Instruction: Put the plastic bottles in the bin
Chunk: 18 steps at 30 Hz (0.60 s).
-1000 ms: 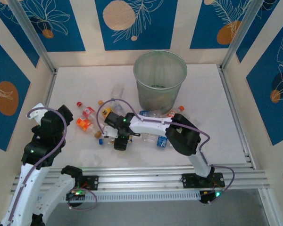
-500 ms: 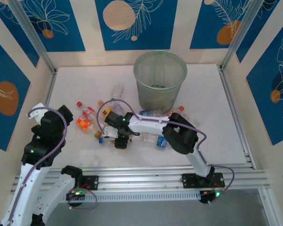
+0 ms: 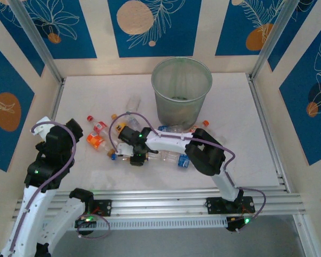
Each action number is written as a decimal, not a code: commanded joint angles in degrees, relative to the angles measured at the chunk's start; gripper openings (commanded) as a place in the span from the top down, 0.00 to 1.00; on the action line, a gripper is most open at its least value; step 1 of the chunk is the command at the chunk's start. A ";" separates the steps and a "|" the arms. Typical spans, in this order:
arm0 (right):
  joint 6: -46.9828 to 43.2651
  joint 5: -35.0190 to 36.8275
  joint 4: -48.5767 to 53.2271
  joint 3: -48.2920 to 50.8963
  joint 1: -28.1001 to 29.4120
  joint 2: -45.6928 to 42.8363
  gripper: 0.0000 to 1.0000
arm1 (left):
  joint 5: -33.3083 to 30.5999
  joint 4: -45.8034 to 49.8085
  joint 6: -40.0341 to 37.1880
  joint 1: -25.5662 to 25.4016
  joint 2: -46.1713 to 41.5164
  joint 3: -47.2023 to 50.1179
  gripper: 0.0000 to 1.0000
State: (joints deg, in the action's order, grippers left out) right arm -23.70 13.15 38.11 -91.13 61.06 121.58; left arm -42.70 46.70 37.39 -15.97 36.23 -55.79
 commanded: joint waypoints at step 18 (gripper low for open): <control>2.62 3.38 -1.08 0.02 -4.05 -25.15 0.68 | -0.78 -2.37 -1.51 0.58 1.21 -1.84 0.01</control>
State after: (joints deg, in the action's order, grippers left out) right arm -22.87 15.84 37.52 -91.11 58.33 100.99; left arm -42.68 45.80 36.99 -15.97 37.30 -55.81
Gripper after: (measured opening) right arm 0.426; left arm 0.994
